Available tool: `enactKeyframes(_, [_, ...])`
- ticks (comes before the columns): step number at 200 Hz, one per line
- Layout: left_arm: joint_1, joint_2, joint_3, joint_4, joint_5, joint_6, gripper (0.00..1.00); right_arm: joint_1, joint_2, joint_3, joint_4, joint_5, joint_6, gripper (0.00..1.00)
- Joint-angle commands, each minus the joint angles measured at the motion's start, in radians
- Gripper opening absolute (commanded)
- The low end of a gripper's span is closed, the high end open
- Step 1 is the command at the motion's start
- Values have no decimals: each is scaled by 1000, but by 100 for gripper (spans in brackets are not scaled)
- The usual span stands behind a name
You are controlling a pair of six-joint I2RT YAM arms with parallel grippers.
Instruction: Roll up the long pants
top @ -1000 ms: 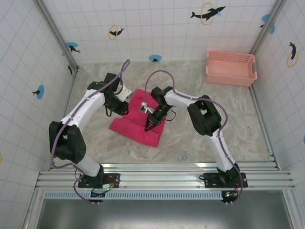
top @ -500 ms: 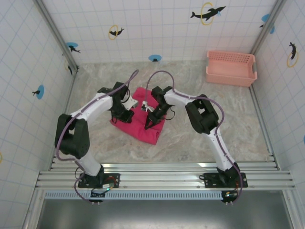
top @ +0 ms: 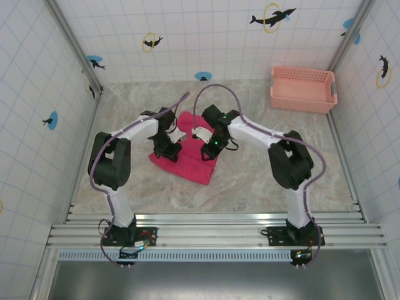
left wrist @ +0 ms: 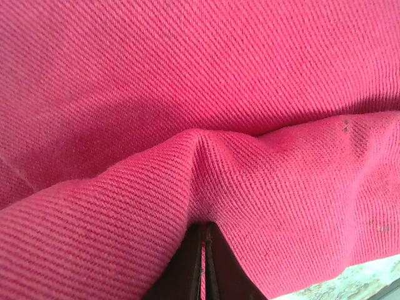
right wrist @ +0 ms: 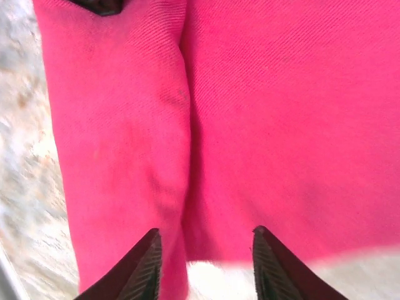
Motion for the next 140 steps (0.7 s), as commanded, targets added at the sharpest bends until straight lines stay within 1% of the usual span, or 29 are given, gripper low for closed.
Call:
enactKeyframes(1, [9,65,18,4,-22,-5,8,102,-140,-100,80,341,-116,49])
enactKeyframes(20, [8,83,17,4,-12,-4,8,193,-174,-162,91,410,-147,52])
enactKeyframes(24, [9,86,50,4,-11,-4,8,214,-177,-176,94,413,-150,53])
enactKeyframes(40, [9,87,54,7,-3,1,8,299,-189,-253,163,450,-139,53])
enactKeyframes(46, [10,83,51,12,0,1,8,324,-187,-272,182,449,-133,54])
enactKeyframes(74, [18,82,47,13,0,10,8,439,-165,-338,291,554,-125,52])
enactKeyframes(89, [21,83,44,11,5,14,8,466,-139,-345,332,574,-123,52])
enactKeyframes(117, [23,90,47,3,7,20,8,476,-68,-330,357,569,-140,53])
enactKeyframes(134, [23,90,48,0,7,26,8,481,-29,-326,381,593,-167,53])
enactKeyframes(140, [24,90,48,-1,4,26,8,481,-11,-320,384,625,-174,53])
